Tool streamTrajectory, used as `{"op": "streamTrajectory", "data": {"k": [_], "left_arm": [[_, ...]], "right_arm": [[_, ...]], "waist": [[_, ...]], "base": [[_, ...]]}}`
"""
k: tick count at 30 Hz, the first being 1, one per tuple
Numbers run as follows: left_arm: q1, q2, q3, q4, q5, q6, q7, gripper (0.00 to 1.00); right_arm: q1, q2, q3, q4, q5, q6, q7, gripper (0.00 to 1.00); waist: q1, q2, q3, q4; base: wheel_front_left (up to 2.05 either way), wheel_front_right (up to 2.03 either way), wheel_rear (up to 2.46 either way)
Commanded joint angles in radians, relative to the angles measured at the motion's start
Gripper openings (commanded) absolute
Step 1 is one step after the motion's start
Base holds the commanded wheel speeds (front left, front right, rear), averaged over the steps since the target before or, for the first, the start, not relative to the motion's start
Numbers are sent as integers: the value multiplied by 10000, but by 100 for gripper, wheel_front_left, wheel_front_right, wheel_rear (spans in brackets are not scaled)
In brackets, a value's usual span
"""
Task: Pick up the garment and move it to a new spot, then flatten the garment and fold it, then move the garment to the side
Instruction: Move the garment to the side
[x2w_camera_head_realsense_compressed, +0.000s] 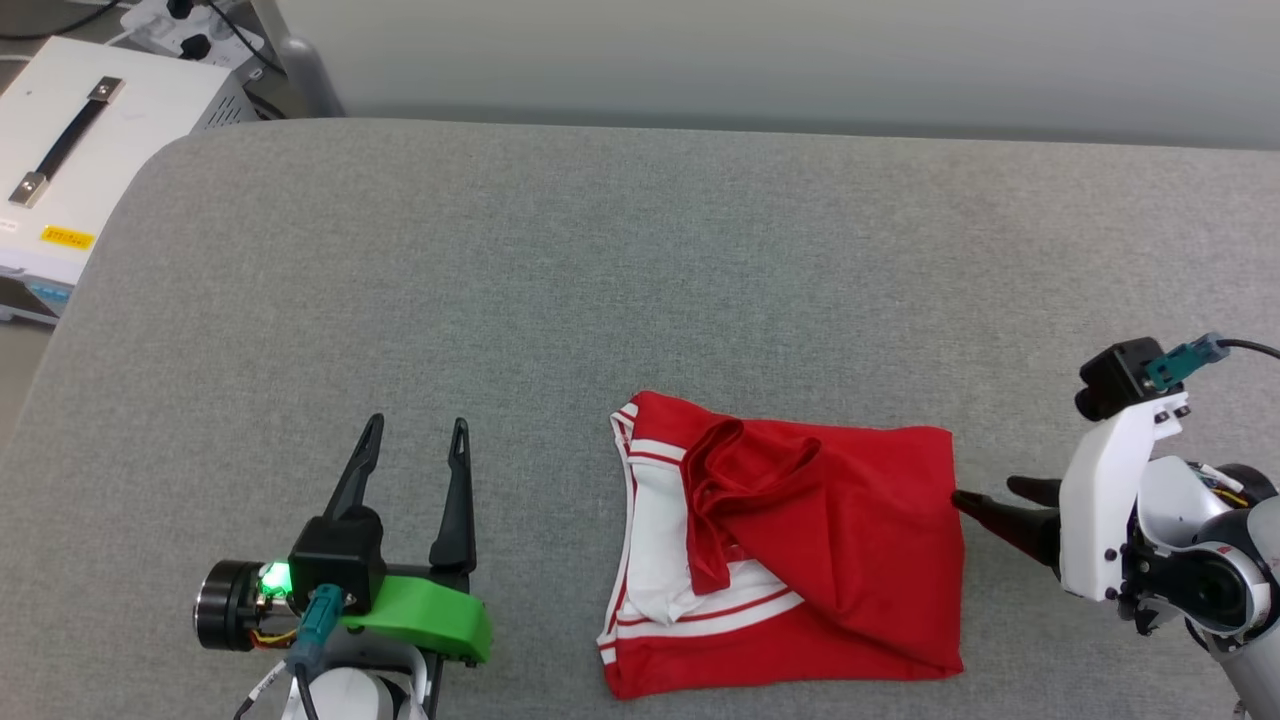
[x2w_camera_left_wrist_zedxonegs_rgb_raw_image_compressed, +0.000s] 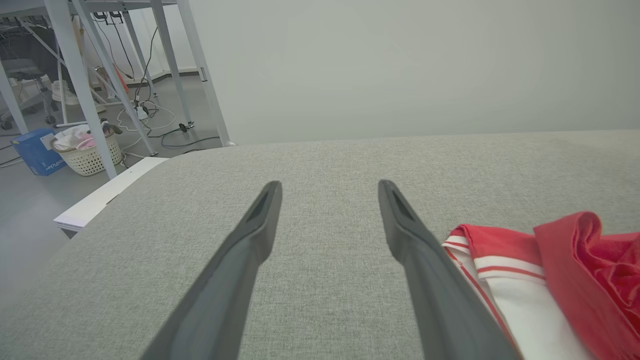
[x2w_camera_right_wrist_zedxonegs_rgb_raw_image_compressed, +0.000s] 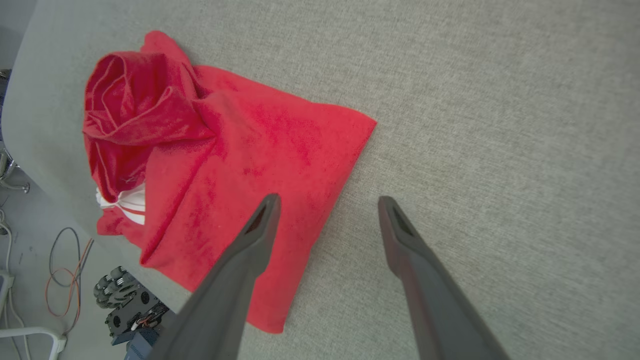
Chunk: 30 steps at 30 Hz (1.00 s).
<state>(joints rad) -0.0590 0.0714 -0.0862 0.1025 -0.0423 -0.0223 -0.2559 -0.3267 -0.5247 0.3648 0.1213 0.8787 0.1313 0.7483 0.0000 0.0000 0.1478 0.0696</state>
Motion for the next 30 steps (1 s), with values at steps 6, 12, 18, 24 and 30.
{"op": "streamTrajectory", "data": {"k": [6,12,18,24,30], "left_arm": [[-432,-25,-11,-53,-20,-28,-59,100],[-693,-52,-73,10,-4,-50,-59,100],[-819,-87,-113,70,-38,-34,-59,100],[-663,-93,-35,117,-36,-10,-59,100],[-486,-100,-53,151,-10,-30,-59,100]], "right_arm": [[12,320,683,458,299,-6,146,100],[-117,602,1699,1206,162,-6,98,100],[-331,717,2413,1391,200,-6,-976,0],[-1025,238,2971,1236,-202,-6,-2466,0],[-1805,-435,3462,840,-861,-6,-3650,0]], "waist": [[0,0,642,341],[0,0,890,538],[0,0,923,679],[0,0,715,539],[0,0,356,174]], "base": [[0,0,0],[0,0,0],[0,0,0],[0,0,0],[0,0,0]]}}
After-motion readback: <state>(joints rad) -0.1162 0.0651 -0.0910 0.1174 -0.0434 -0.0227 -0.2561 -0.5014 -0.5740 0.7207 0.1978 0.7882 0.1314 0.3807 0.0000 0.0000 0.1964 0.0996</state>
